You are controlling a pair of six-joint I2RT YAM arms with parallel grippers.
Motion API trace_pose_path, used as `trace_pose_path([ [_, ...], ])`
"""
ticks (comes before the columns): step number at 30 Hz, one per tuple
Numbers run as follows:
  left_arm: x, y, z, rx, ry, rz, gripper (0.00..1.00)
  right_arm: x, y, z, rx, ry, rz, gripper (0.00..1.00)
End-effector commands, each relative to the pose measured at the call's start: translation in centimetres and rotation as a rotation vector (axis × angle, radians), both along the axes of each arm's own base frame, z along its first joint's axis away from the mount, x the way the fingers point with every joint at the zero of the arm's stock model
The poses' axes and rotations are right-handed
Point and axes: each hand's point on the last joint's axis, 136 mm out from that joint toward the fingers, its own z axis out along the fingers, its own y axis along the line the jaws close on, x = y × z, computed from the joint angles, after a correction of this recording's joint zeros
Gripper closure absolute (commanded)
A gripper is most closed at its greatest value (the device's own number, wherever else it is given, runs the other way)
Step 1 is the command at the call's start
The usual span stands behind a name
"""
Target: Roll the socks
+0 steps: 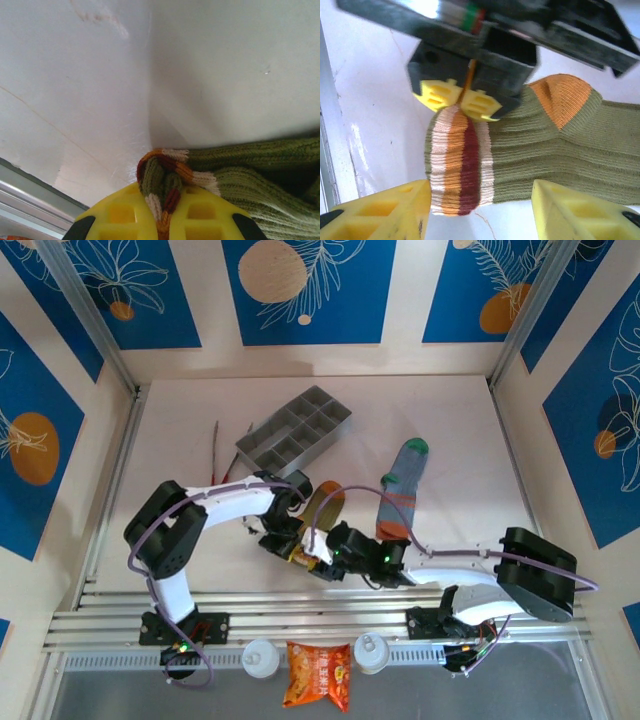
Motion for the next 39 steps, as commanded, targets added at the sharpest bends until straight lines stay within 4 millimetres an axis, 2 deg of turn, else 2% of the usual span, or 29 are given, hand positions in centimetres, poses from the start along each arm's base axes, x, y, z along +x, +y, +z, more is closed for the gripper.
trace_pose_path([
  [1,-2.0,3.3,-2.1,0.177,0.096,0.005,1.0,1.0,0.1,0.3,-0.1,-0.16,-0.001,0.43],
  [7,-1.7,3.4,-2.1,0.184,0.098,0.002,1.0,1.4,1.4,-0.2,-0.174,-0.259,0.026,0.43],
  [11,-1.8,3.3,-2.1,0.184,0.1,0.001,1.0,0.9,2.7,-0.3,-0.202,-0.289,0.085,0.46],
  [17,-1.6,3.2,-2.1,0.181,0.099,-0.002,1.0,-0.1,3.5,-1.1,-0.23,-0.288,0.118,0.48],
  [21,-1.4,3.2,-2.1,0.178,0.095,-0.006,1.0,0.2,3.2,-2.2,-0.265,-0.26,0.093,0.54],
  [25,-1.4,3.1,-2.1,0.173,0.095,-0.008,1.0,1.0,2.5,-3.5,-0.307,-0.208,0.03,0.69],
  [28,-1.4,3.1,-2.1,0.171,0.093,-0.009,1.0,1.4,1.7,-4.7,-0.34,-0.152,-0.028,0.73],
  [34,-1.2,3.3,-1.8,0.164,0.085,0.0,1.0,0.9,-0.1,-6.6,-0.389,-0.022,-0.137,0.86],
  [37,-1.1,3.4,-1.8,0.153,0.08,0.014,1.0,1.0,-1.5,-8.0,-0.42,0.062,-0.238,0.98],
  [39,-1.1,3.6,-1.7,0.149,0.078,0.026,1.0,0.7,-1.5,-8.4,-0.421,0.087,-0.252,1.0],
])
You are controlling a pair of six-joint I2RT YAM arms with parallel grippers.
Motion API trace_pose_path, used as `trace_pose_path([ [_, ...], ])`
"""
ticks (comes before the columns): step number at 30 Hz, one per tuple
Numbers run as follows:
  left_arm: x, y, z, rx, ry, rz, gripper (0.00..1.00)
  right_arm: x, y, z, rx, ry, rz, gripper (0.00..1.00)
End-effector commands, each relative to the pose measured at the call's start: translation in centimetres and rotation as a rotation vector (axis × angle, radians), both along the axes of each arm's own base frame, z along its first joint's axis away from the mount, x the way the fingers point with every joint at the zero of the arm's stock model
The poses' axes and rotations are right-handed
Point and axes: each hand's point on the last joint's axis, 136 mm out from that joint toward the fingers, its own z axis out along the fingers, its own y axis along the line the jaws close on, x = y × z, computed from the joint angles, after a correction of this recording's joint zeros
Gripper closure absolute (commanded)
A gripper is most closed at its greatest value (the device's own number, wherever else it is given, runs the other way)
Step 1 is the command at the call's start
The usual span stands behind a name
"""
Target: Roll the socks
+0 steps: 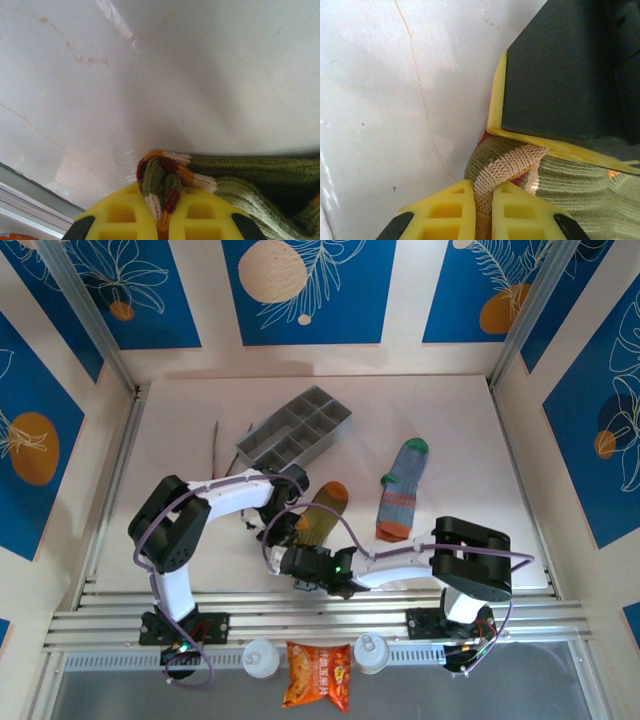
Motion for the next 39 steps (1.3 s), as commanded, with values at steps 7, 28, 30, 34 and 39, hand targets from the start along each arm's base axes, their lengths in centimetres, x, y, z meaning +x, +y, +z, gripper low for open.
trace_pose_path([
  [7,-1.6,3.0,-1.2,0.116,0.04,0.039,1.0,0.0,-6.5,-5.8,-0.089,0.254,-0.343,1.0],
  [28,2.8,2.6,2.5,-0.021,-0.207,0.063,0.34,-3.5,-10.5,-11.0,-0.013,0.643,-0.605,1.0],
  [30,3.7,2.3,2.9,-0.058,-0.259,0.061,0.26,-3.5,-10.8,-11.1,-0.009,0.662,-0.624,1.0],
  [34,6.1,1.9,4.5,-0.132,-0.417,0.034,0.18,-3.4,-11.1,-11.2,0.012,0.702,-0.658,1.0],
  [39,6.9,1.8,5.7,-0.255,-0.554,-0.062,0.2,-3.9,-11.6,-11.7,0.031,0.77,-0.698,1.0],
])
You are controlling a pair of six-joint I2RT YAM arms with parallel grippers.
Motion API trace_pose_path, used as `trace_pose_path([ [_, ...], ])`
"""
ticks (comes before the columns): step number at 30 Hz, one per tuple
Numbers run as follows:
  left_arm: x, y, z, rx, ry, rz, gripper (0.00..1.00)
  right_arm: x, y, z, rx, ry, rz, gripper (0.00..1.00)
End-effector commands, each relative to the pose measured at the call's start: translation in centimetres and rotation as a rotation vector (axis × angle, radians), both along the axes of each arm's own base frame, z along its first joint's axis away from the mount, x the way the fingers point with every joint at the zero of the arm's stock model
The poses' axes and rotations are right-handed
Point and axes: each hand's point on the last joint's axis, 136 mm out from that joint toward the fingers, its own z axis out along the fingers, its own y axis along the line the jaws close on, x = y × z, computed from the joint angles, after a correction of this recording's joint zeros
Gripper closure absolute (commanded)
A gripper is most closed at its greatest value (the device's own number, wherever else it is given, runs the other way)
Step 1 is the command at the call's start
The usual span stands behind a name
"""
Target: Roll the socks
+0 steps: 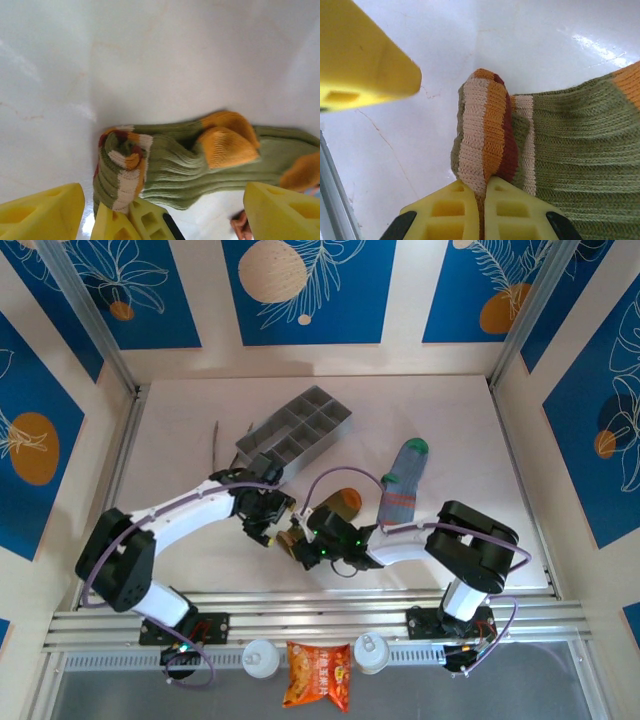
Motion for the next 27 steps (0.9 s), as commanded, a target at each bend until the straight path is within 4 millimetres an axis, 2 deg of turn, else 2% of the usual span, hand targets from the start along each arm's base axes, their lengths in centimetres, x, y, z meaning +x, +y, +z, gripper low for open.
trace_pose_path([
  [1,0.7,-0.2,0.6,-0.05,-0.118,-0.107,0.21,-6.9,-12.3,-10.9,-0.479,0.351,-0.063,1.0],
  [5,-0.4,-0.5,0.4,-0.101,-0.177,-0.21,0.3,-6.9,-12.5,-11.2,-0.427,0.411,-0.113,1.0],
  [10,-1.0,-0.4,-0.1,-0.144,-0.266,-0.245,0.41,-6.9,-12.8,-11.4,-0.362,0.502,-0.165,1.0],
  [17,-1.1,-2.0,-1.4,-0.197,-0.297,-0.3,0.43,-6.9,-13.6,-12.0,-0.306,0.614,-0.252,1.0],
  [27,-2.4,-1.8,-3.3,-0.145,-0.254,-0.336,0.5,-6.8,-14.3,-12.6,-0.332,0.699,-0.287,1.0],
])
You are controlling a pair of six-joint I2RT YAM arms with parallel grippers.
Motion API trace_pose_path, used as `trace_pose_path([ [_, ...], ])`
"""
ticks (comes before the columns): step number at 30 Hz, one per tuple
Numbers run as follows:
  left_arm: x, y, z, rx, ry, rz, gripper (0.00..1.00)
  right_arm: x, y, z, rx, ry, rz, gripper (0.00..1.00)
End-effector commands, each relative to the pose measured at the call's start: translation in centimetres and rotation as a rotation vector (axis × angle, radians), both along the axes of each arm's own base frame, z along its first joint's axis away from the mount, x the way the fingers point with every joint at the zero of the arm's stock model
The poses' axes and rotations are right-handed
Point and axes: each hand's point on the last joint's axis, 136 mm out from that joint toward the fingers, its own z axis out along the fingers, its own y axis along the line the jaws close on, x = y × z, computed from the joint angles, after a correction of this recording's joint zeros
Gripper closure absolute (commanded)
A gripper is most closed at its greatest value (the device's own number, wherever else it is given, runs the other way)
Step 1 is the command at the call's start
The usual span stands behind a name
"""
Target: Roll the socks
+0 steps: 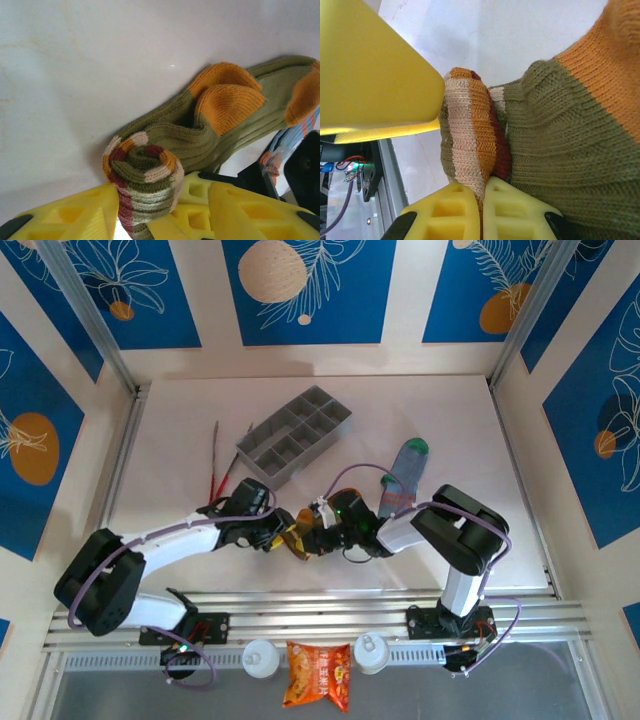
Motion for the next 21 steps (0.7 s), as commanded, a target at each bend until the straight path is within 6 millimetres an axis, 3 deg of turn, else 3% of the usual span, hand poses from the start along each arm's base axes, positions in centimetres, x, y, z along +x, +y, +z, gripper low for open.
trace_pose_path([
  [1,-0.6,0.0,-1.2,0.034,0.006,-0.036,0.51,-8.0,-12.8,-12.1,-0.611,0.407,-0.109,1.0],
  [15,0.2,-1.8,-3.6,0.065,0.018,-0.061,0.53,-6.9,-12.3,-11.9,-0.534,0.489,-0.131,1.0],
  [16,0.2,-2.0,-3.9,0.066,0.025,-0.063,0.56,-6.9,-12.3,-12.0,-0.539,0.489,-0.129,1.0],
  [18,-0.5,-1.8,-4.9,0.097,0.08,-0.063,0.75,-6.6,-12.4,-11.9,-0.552,0.483,-0.125,1.0],
  [21,-2.4,-0.7,-6.2,0.161,0.187,-0.065,0.95,-5.5,-12.0,-11.4,-0.561,0.441,-0.105,1.0],
])
